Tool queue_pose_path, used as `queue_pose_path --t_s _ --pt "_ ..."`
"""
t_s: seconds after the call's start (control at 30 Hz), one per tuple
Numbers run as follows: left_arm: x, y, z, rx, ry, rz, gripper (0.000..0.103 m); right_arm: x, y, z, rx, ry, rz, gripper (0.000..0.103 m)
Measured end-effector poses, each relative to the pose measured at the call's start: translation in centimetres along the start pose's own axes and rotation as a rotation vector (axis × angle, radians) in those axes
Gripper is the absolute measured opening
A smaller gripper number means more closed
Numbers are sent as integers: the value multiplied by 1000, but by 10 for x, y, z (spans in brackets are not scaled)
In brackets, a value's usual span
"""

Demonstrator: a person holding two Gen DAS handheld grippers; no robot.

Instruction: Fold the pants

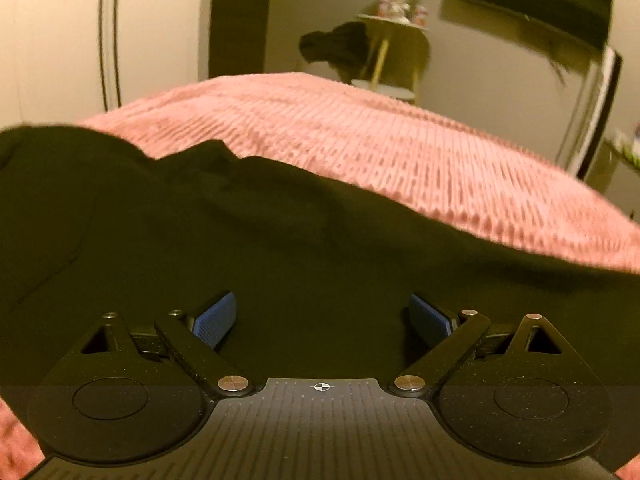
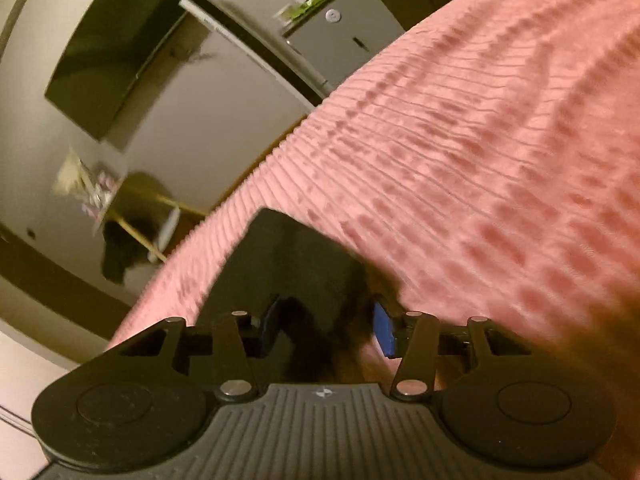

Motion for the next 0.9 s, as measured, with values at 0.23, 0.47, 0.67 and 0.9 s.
queue_pose_path --t_s 0.23,0.47,0.67,0.9 --pt "12 -3 0 -50 54 -14 80 -1 4 -8 0 81 49 24" --pt "16 -23 11 -8 -14 -20 83 -3 -11 5 65 -73 -11 38" --pt "17 -22 9 -13 -10 -32 88 0 3 -4 114 -80 50 14" --pt "15 -10 6 -26 17 -88 95 -17 -18 2 114 -174 -53 31"
Point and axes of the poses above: each gripper's, at about its wrist camera, not at the fingertips, and y roughly against the way its jaws point, z to its right, x to its top, the point moved 7 cm from there along -y, roughly the way its jaws point
